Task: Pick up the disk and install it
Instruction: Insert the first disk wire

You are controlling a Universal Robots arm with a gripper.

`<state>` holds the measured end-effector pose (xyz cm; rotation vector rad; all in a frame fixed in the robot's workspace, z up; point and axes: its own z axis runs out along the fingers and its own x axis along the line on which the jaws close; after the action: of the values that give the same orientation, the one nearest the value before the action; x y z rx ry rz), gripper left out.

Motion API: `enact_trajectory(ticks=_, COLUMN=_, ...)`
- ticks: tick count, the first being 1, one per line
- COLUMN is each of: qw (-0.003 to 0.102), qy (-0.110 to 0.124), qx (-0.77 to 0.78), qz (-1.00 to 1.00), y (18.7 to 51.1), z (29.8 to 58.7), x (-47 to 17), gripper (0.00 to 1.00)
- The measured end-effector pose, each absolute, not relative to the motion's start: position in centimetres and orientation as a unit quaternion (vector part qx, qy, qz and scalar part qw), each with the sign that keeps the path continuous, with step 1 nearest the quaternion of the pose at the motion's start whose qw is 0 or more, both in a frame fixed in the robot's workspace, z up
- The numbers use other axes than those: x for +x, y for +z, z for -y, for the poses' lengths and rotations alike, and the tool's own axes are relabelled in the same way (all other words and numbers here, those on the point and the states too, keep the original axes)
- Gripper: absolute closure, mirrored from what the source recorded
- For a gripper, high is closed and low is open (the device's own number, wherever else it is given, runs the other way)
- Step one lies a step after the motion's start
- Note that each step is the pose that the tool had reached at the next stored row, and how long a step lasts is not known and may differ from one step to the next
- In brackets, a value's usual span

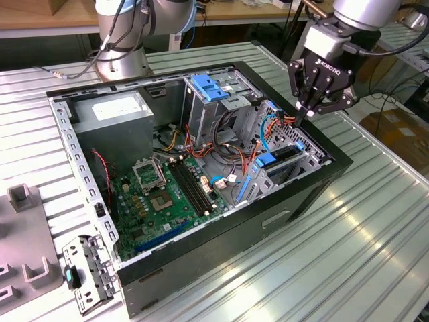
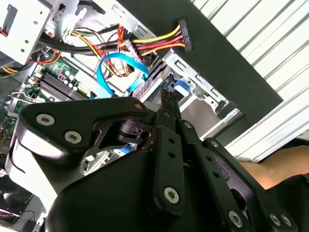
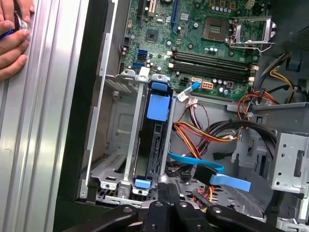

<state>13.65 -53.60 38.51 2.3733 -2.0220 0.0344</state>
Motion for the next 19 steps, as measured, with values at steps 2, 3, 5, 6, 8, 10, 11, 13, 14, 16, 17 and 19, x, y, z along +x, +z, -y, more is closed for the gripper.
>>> enact_trajectory(ticks=2, qw=0.013, qy=0.012, qx=0.762, qz=0.647, y=38.5, z=53.5, x=13.9, gripper=0.89)
enact_trajectory(ticks=3, qw=0.013, qy=0.012, qx=0.764, qz=0.645, y=38.5, z=53.4, x=14.1, gripper=0.89)
enact_trajectory(ticks=5, qw=0.013, qy=0.013, qx=0.767, qz=0.641, y=38.5, z=53.4, x=14.3, gripper=0.89)
enact_trajectory(ticks=6, qw=0.013, qy=0.013, qx=0.771, qz=0.637, y=38.5, z=53.4, x=14.3, gripper=0.89)
enact_trajectory(ticks=8, qw=0.013, qy=0.013, qx=0.781, qz=0.624, y=38.5, z=53.4, x=14.3, gripper=0.89)
enact_trajectory(ticks=10, qw=0.013, qy=0.013, qx=0.793, qz=0.609, y=38.5, z=53.4, x=14.3, gripper=0.89)
enact_trajectory(ticks=11, qw=0.013, qy=0.013, qx=0.799, qz=0.601, y=38.5, z=53.4, x=14.3, gripper=0.89)
enact_trajectory(ticks=13, qw=0.013, qy=0.013, qx=0.807, qz=0.590, y=38.5, z=53.4, x=14.4, gripper=0.89)
enact_trajectory(ticks=14, qw=0.014, qy=0.014, qx=0.807, qz=0.590, y=38.5, z=53.3, x=14.6, gripper=0.89)
enact_trajectory(ticks=16, qw=0.016, qy=0.014, qx=0.807, qz=0.590, y=38.5, z=53.1, x=15.0, gripper=0.89)
enact_trajectory(ticks=17, qw=0.016, qy=0.014, qx=0.808, qz=0.589, y=38.5, z=53.0, x=15.2, gripper=0.89)
enact_trajectory(ticks=19, qw=0.017, qy=0.014, qx=0.808, qz=0.589, y=38.5, z=52.7, x=15.6, gripper=0.89)
